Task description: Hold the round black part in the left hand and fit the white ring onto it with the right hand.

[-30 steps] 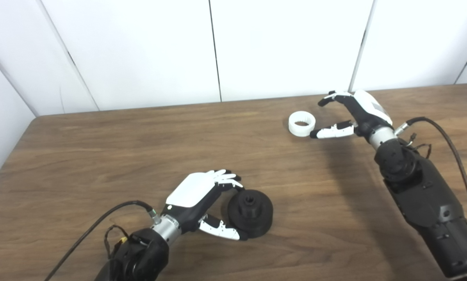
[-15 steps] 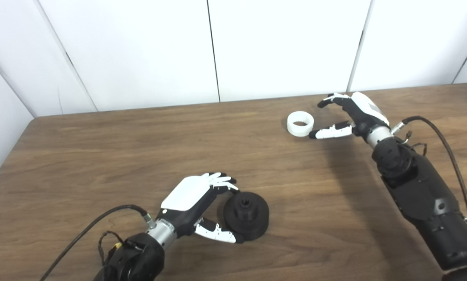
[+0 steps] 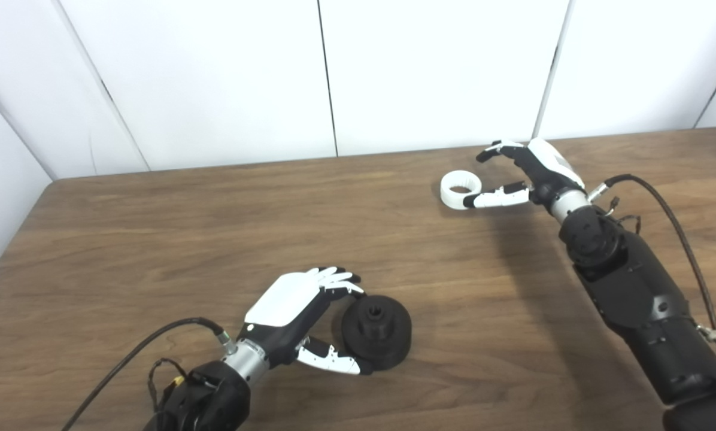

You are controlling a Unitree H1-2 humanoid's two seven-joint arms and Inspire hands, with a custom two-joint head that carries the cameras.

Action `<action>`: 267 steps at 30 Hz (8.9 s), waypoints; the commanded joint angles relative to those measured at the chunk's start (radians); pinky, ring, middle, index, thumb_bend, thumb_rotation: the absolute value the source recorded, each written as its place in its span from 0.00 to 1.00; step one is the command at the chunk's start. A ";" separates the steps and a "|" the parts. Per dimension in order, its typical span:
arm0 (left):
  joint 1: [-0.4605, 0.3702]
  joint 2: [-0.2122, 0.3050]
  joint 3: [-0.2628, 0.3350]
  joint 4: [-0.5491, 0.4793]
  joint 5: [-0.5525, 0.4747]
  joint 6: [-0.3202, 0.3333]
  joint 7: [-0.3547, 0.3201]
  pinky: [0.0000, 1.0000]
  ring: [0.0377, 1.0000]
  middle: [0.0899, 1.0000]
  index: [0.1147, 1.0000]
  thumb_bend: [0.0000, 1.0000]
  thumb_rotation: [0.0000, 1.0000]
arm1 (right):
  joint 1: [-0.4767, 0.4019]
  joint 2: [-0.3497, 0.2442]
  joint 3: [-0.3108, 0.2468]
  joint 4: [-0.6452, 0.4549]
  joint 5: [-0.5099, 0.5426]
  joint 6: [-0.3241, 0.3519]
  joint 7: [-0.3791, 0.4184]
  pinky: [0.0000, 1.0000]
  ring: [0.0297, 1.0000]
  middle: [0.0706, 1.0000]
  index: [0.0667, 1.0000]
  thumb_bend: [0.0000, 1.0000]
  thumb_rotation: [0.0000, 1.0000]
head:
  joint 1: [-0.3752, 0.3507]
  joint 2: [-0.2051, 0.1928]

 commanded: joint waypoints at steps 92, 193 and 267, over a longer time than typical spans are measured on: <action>0.038 0.008 0.012 -0.088 0.015 0.038 -0.043 0.96 0.95 0.89 0.65 0.72 0.46 | -0.124 0.064 0.053 0.203 -0.021 -0.111 -0.156 0.94 1.00 0.95 0.47 0.54 0.16 | 0.015 0.025; 0.025 -0.012 0.000 -0.076 0.032 0.054 -0.029 0.95 0.95 0.89 0.63 0.71 0.44 | 0.345 0.143 0.144 -0.980 -0.129 0.296 0.482 0.90 0.96 0.87 0.45 0.52 0.15 | 0.025 0.058; 0.034 -0.024 0.001 -0.116 0.040 0.078 -0.054 0.95 0.95 0.89 0.62 0.70 0.44 | 0.380 0.128 0.163 -0.920 -0.109 0.274 0.441 0.92 0.97 0.88 0.45 0.52 0.15 | 0.029 0.085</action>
